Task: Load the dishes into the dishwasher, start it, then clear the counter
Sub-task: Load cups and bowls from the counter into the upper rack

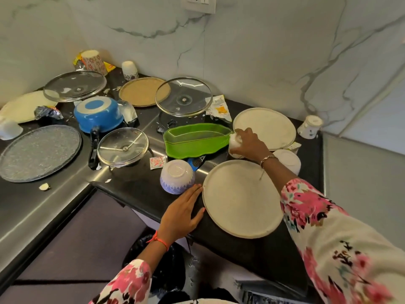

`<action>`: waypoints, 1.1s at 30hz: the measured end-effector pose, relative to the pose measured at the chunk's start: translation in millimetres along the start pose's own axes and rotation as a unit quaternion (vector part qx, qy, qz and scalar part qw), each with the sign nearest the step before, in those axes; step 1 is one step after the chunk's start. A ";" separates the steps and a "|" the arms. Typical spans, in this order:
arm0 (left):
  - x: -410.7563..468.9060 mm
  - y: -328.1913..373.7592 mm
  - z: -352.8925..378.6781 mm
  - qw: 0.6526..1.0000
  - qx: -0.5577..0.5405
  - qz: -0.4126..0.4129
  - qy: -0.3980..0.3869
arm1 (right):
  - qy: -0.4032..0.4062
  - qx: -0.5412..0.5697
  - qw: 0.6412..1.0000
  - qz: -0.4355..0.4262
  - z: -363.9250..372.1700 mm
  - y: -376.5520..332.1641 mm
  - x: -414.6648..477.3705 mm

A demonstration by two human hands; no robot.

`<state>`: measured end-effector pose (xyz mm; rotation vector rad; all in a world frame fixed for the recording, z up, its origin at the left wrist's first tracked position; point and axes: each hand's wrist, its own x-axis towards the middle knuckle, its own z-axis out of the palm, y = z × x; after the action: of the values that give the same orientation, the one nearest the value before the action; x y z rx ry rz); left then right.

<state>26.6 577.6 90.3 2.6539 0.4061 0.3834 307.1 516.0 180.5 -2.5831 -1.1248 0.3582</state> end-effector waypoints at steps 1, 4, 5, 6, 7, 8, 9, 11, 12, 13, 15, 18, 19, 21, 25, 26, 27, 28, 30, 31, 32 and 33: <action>-0.3 0.4 0.0 1.000 -0.001 -0.001 0.000 | -0.010 -0.007 1.000 0.001 2.9 -0.1 1.6; -0.2 0.9 -0.5 1.000 0.002 -0.002 0.002 | -0.010 -0.011 1.000 0.003 7.6 -0.8 4.5; -0.2 1.2 -0.8 1.000 0.002 -0.004 0.003 | -0.008 -0.007 1.000 0.002 7.8 -0.5 4.8; -0.2 1.2 -1.2 1.000 0.002 -0.005 0.006 | -0.005 -0.004 1.000 0.000 7.8 -0.4 4.7; -0.2 1.4 -1.5 1.000 0.001 -0.006 0.006 | -0.001 -0.002 1.000 -0.001 7.6 -0.3 4.2; -0.5 1.8 -1.9 1.000 0.002 -0.007 0.004 | 0.005 -0.004 1.000 -0.002 7.1 -0.5 2.9; -0.6 1.9 -1.9 1.000 0.003 -0.008 0.002 | 0.014 -0.007 1.000 -0.002 6.6 -0.9 1.2; -0.2 1.9 -1.9 1.000 0.004 -0.009 -0.002 | 0.038 -0.016 0.999 -0.002 4.9 -2.0 -3.8; 0.4 1.6 -2.1 1.000 0.006 -0.011 -0.004 | 0.049 -0.017 0.999 -0.002 3.5 -2.8 -6.9; 0.7 1.8 -2.4 1.000 0.008 -0.012 -0.005 | 0.058 -0.015 0.998 -0.003 2.1 -3.4 -10.5; 1.0 3.5 -3.6 1.000 0.012 -0.014 -0.007 | 0.068 -0.010 0.998 -0.007 -0.6 -5.3 -19.8; 0.8 6.6 -5.3 1.000 0.017 -0.022 -0.011 | 0.070 -0.007 0.997 -0.014 -3.3 -9.2 -38.2; 0.7 7.8 -5.6 0.999 0.018 -0.024 -0.013 | 0.069 -0.005 0.997 -0.015 -3.6 -10.9 -46.5; -0.3 10.1 -6.4 0.999 0.016 -0.028 -0.018 | 0.070 -0.002 0.997 -0.017 -4.4 -14.6 -67.9; -15.2 20.3 -9.5 0.999 -0.003 -0.032 -0.011 | 0.077 0.021 0.997 -0.008 -4.1 -18.5 -121.1; -24.5 23.2 -9.2 0.999 -0.005 -0.032 -0.009 | 0.079 0.027 0.996 -0.003 -3.9 -19.0 -136.5; -36.6 27.1 -8.4 1.000 -0.006 -0.029 -0.004 | 0.084 0.032 0.996 0.000 -3.7 -20.0 -153.6; -53.5 31.8 -7.1 1.000 -0.003 -0.023 0.003 | 0.089 0.039 0.995 0.005 -1.6 -21.7 -175.0; -90.8 40.2 -2.7 1.000 -0.002 -0.008 0.002 | 0.097 0.063 0.993 0.020 6.7 -26.6 -220.2; -112.8 45.0 0.7 1.000 -0.002 -0.004 0.000 | 0.101 0.074 0.992 0.027 13.8 -29.3 -245.7; -131.4 49.7 5.1 1.000 0.000 0.002 0.007 | 0.106 0.082 0.990 0.033 20.3 -31.8 -268.3; -154.8 56.0 10.3 1.000 0.002 0.010 0.021 | 0.111 0.090 0.989 0.041 30.3 -35.1 -296.1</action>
<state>-100.0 472.9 75.2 2.6584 0.3945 0.4462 77.2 324.4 197.0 -2.4426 -0.8706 0.1751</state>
